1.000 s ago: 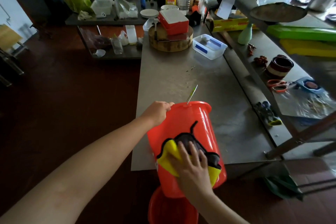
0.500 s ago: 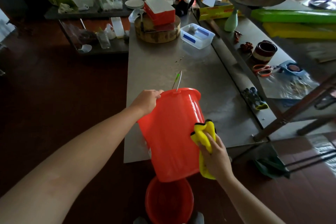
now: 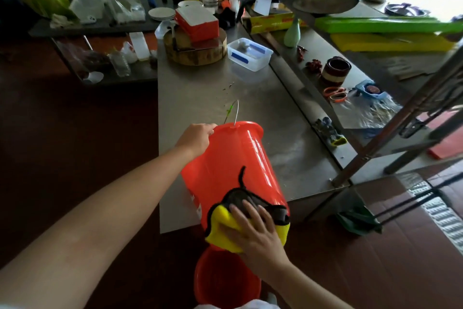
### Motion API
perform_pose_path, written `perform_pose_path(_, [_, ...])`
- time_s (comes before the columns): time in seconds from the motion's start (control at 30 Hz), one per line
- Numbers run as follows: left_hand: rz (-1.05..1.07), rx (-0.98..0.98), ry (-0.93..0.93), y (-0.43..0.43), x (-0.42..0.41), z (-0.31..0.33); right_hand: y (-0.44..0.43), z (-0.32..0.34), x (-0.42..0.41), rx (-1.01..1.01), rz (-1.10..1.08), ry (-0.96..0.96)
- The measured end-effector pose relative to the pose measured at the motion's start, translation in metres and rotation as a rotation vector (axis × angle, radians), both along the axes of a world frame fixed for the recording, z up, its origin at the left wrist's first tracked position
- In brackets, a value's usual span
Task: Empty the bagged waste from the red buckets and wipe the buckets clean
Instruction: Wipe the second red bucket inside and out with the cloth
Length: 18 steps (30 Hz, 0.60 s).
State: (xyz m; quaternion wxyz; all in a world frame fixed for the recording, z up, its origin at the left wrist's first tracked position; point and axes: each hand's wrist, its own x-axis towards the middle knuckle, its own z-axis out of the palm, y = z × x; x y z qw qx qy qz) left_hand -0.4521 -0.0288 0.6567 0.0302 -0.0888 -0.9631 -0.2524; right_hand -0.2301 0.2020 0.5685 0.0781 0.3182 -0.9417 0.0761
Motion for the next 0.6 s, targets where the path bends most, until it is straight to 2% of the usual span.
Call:
perform_pose_path(0.07, [-0.003, 0.003, -0.008, -0.001, -0.001, -0.001, 0.001, -0.004, 0.003, 0.063, 0.099, 0.067])
perform_pose_path(0.17, [-0.004, -0.009, -0.017, -0.004, -0.003, -0.002, 0.017, -0.006, -0.004, 0.02, 0.115, 0.051])
perform_pose_path(0.3, [-0.011, -0.017, -0.017, -0.002, -0.005, -0.003, 0.049, -0.008, -0.014, -0.206, -0.072, -0.009])
perform_pose_path(0.37, [-0.018, -0.023, -0.017, 0.0, -0.006, -0.002, 0.055, -0.006, -0.018, -0.249, -0.131, -0.027])
perform_pose_path(0.47, [-0.034, -0.031, -0.02, 0.001, -0.006, -0.002, 0.057, -0.003, -0.023, -0.171, -0.05, -0.026])
perform_pose_path(0.6, [-0.027, -0.027, -0.045, -0.002, -0.005, -0.003, 0.06, 0.009, -0.048, 0.087, 0.224, 0.038])
